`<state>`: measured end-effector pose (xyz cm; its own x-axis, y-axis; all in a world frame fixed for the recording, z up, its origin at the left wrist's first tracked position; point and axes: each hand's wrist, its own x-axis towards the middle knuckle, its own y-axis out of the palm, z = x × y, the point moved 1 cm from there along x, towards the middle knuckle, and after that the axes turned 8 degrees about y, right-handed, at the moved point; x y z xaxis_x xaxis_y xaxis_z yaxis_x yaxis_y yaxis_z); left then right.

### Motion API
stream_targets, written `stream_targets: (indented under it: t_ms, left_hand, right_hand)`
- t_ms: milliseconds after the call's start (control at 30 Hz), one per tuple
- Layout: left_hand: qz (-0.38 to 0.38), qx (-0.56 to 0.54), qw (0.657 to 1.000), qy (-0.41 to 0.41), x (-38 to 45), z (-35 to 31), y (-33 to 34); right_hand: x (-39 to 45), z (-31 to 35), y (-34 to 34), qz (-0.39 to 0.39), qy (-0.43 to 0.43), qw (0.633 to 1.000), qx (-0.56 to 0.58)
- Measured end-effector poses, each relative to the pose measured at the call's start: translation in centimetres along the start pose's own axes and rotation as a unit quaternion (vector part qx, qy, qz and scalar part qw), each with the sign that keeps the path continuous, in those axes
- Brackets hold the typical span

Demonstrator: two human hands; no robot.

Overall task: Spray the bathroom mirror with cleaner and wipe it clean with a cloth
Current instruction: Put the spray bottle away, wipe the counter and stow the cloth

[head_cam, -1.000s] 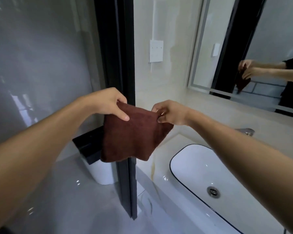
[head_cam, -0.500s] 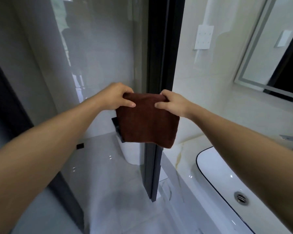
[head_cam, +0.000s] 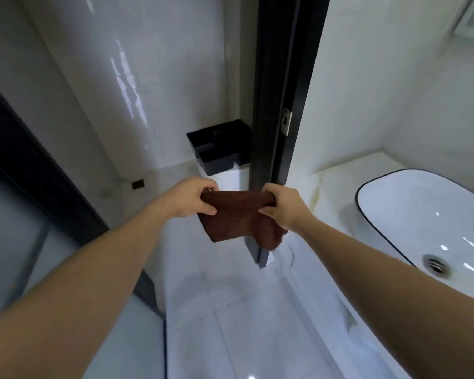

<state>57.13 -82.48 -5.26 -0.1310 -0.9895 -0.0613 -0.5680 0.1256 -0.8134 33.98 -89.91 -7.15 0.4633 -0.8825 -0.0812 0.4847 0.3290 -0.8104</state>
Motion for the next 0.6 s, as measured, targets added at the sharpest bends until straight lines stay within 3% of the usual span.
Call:
stream_targets:
  t_ms: [267,600]
  left_hand:
    - [0.005,-0.025,1.0,0.002,2.4,9.3,15.8]
    - [0.005,-0.104,0.992,0.076,9.4,14.6,31.4]
  right_hand:
    - [-1.3,-11.7,14.7,-0.029,0.055,0.998,-0.001]
    - [-0.5,-25.8,24.1,-0.106,0.115,0.988,0.014]
